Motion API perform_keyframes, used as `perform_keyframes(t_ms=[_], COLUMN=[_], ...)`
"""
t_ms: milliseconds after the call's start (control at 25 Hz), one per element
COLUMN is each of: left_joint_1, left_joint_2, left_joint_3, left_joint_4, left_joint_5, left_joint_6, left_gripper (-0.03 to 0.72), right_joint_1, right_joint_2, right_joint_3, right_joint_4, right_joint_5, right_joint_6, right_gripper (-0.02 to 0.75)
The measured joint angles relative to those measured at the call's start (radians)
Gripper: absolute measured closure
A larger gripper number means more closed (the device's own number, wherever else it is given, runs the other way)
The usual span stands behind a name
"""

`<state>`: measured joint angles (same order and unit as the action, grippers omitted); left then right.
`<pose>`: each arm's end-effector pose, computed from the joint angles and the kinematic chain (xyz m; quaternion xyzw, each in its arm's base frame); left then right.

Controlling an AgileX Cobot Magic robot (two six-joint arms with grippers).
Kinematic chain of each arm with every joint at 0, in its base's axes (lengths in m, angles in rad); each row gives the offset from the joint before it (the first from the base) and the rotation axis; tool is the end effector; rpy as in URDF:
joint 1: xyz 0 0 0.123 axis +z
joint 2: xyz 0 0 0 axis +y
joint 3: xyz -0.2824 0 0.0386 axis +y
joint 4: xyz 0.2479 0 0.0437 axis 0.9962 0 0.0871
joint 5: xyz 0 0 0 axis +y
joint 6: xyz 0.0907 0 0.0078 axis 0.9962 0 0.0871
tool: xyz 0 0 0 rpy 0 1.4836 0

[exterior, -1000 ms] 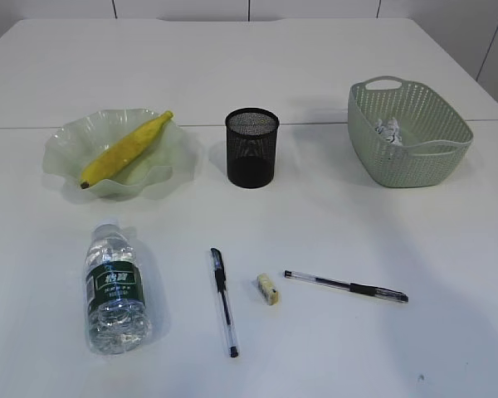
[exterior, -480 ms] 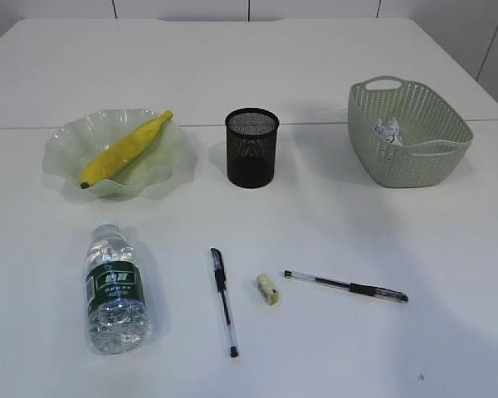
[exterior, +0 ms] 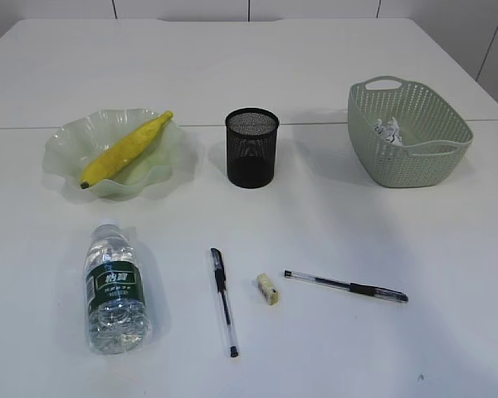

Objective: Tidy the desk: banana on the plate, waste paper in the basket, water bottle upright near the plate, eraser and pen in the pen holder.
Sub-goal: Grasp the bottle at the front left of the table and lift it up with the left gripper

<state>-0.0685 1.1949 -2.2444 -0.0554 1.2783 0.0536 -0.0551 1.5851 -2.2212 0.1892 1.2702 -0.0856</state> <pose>0.1072 -0.0122 0.6237 0.0574 0.7530 -0.0301 0.6549 0.2932 0.0002 0.5410 -0.0330 0.8675 0.0578 0.4930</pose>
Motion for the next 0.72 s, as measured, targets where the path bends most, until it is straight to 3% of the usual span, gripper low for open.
perform_keyframes(t_ms=[160, 360, 720], left_joint_1=[0.000, 0.000, -0.010], left_joint_2=[-0.061, -0.127, -0.171], left_joint_3=[0.103, 0.244, 0.301], left_joint_4=[0.023, 0.031, 0.033], left_joint_5=[0.000, 0.004, 0.007], left_joint_6=[0.005, 0.005, -0.016], left_gripper=[0.402, 0.402, 0.402], right_joint_1=[0.000, 0.000, 0.000], right_joint_2=[-0.055, -0.147, -0.346], right_joint_3=[0.017, 0.154, 0.450], right_joint_4=[0.002, 0.002, 0.002], right_joint_5=[0.000, 0.000, 0.002], right_joint_6=[0.000, -0.002, -0.026], right_gripper=[0.483, 0.483, 0.483])
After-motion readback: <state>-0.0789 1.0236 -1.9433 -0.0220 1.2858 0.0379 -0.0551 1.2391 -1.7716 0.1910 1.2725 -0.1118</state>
